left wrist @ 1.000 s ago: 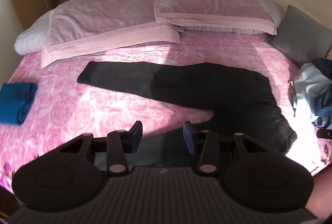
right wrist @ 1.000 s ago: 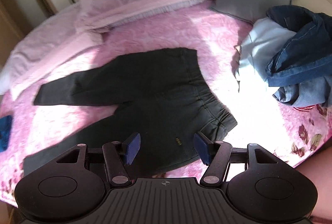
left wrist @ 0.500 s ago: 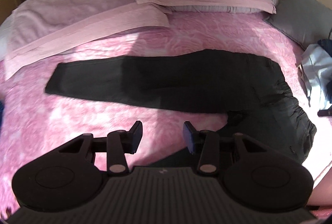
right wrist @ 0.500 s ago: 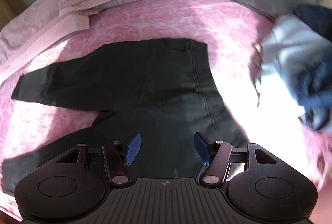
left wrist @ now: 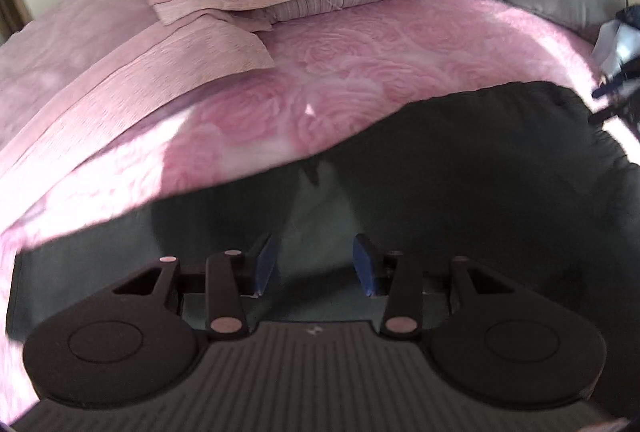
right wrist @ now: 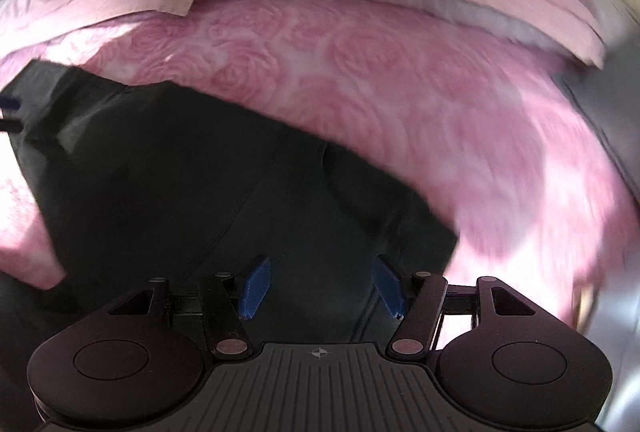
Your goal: Fold clothes
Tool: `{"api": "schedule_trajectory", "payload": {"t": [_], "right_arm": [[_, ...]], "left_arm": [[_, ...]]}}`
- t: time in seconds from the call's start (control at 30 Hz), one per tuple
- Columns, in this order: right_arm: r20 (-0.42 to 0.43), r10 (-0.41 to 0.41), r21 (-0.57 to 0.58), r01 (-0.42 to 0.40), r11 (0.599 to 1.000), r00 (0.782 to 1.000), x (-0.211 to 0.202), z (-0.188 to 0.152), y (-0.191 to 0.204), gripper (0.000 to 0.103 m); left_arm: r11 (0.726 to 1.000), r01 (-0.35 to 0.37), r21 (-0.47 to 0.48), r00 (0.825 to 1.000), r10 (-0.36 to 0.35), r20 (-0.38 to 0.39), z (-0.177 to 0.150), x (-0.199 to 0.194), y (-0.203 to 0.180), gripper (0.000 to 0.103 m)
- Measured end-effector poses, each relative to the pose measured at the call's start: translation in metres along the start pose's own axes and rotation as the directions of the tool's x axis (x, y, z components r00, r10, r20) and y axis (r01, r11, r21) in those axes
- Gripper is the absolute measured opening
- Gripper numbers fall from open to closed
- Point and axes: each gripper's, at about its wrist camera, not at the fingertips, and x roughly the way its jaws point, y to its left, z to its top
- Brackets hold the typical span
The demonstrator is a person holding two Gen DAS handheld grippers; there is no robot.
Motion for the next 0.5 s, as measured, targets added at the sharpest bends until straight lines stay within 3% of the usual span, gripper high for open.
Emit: {"api": "schedule_trajectory", "payload": {"t": [0.27,0.5], "right_arm": [[-0.018,0.053,-0.114,-0.054,0.992,0.998,0.052,0.054,-0.045,0.061],[-0.121,0.212,-0.037,-0.218,0.975,0.970,0.088,0.071,-0.073,0.061]], "left_arm": [[0.980,0.036,0.196,0.999,-0.028,-0.042,0.029,0.069,0.031,0.039],[0.953,0.086,0.291,0.994,-0.064,-0.085,0.037,0.099,0.059,0.041]]}}
